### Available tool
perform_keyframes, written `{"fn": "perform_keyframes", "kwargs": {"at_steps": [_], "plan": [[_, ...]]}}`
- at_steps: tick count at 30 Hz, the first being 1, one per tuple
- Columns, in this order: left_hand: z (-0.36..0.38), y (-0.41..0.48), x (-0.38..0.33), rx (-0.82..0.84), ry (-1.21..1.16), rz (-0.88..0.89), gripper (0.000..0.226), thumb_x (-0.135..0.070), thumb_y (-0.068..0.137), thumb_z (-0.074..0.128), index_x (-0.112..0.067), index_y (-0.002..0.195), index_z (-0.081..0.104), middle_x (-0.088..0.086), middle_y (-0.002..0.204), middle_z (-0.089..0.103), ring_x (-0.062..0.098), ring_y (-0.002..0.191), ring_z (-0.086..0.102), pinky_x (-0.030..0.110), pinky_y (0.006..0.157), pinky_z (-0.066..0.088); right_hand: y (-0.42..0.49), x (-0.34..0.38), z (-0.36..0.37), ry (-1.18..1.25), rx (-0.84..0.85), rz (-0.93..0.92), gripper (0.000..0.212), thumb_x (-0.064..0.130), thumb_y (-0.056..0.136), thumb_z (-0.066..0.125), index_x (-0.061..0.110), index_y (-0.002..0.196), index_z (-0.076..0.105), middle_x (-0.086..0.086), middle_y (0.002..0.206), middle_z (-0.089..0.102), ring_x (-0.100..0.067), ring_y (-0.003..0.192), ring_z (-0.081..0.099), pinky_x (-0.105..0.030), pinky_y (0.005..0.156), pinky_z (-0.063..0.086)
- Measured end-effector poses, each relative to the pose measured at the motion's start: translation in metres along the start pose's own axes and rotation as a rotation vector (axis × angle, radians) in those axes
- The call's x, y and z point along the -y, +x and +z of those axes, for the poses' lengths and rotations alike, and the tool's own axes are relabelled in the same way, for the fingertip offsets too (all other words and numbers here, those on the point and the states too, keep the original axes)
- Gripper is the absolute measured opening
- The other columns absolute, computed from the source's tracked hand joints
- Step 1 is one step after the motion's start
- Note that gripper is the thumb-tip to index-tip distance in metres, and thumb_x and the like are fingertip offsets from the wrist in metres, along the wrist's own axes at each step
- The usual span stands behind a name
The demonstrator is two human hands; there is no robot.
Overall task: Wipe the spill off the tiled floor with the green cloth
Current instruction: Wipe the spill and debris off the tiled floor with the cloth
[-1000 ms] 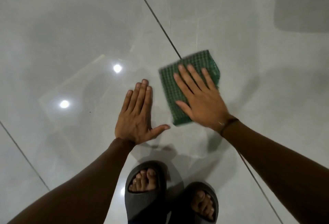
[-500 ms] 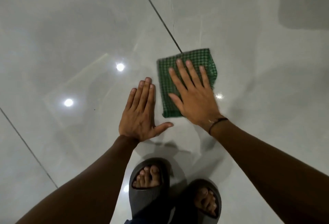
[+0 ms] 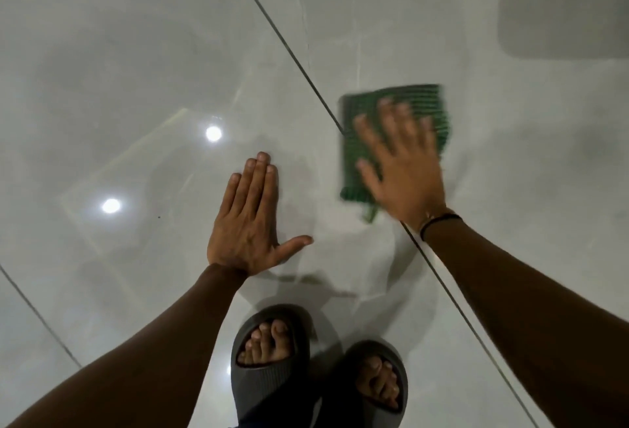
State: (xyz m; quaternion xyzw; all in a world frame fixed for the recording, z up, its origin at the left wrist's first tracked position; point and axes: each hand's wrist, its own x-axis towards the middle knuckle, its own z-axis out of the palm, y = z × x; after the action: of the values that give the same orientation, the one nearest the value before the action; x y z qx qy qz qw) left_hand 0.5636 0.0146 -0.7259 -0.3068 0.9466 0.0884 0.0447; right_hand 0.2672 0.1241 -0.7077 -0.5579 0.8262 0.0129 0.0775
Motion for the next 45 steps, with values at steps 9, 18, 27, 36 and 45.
{"fn": "perform_keyframes", "kwargs": {"at_steps": [9, 18, 27, 36, 45], "plan": [[-0.002, -0.001, 0.000, 0.040, 0.014, -0.007, 0.139, -0.099, 0.085, 0.041, -0.003, 0.177, 0.005, 0.019, 0.189, -0.002, 0.035, 0.178, 0.002, 0.051, 0.145, 0.005, -0.063, -0.021, 0.005, 0.008, 0.085, -0.197, 0.079, 0.068, 0.107, 0.036, 0.034, 0.175, 0.015, -0.012, 0.185, 0.006, -0.038, 0.172, 0.010, -0.062, 0.138, 0.008], [-0.004, -0.003, -0.003, 0.072, -0.008, 0.014, 0.126, -0.089, 0.093, 0.037, -0.005, 0.177, -0.003, 0.017, 0.189, -0.009, 0.032, 0.178, -0.005, 0.050, 0.145, 0.003, 0.019, 0.006, -0.012, 0.161, -0.105, 0.755, 0.081, 0.071, 0.107, 0.019, 0.027, 0.175, 0.019, -0.019, 0.183, 0.011, -0.047, 0.170, 0.010, -0.069, 0.136, 0.008], [-0.009, -0.001, -0.009, 0.085, 0.004, 0.043, 0.121, -0.082, 0.096, 0.038, -0.002, 0.177, -0.002, 0.022, 0.188, -0.003, 0.037, 0.177, -0.002, 0.054, 0.145, 0.002, -0.186, -0.030, 0.013, 0.072, 0.095, 0.415, 0.082, 0.074, 0.107, 0.022, 0.031, 0.175, 0.012, -0.012, 0.185, 0.007, -0.043, 0.171, 0.007, -0.069, 0.135, 0.013], [-0.048, -0.002, -0.036, 0.242, -0.117, -0.091, 0.096, -0.061, 0.108, 0.037, -0.003, 0.177, 0.004, 0.020, 0.189, -0.001, 0.037, 0.177, -0.001, 0.053, 0.145, 0.002, -0.083, 0.040, -0.009, 0.113, 0.137, 0.192, 0.080, 0.071, 0.109, 0.026, 0.028, 0.175, 0.014, -0.015, 0.184, 0.008, -0.047, 0.170, 0.008, -0.071, 0.135, 0.011], [-0.128, 0.026, -0.175, 0.387, -0.503, -0.555, 0.044, -0.045, 0.107, 0.063, -0.006, 0.126, 0.069, 0.016, 0.133, 0.065, 0.035, 0.127, 0.059, 0.048, 0.106, 0.057, -0.121, 0.065, -0.106, 0.605, 0.133, 1.012, 0.070, 0.028, 0.097, 0.076, 0.011, 0.157, 0.043, -0.013, 0.157, 0.049, -0.034, 0.146, 0.048, -0.053, 0.120, 0.046]]}}
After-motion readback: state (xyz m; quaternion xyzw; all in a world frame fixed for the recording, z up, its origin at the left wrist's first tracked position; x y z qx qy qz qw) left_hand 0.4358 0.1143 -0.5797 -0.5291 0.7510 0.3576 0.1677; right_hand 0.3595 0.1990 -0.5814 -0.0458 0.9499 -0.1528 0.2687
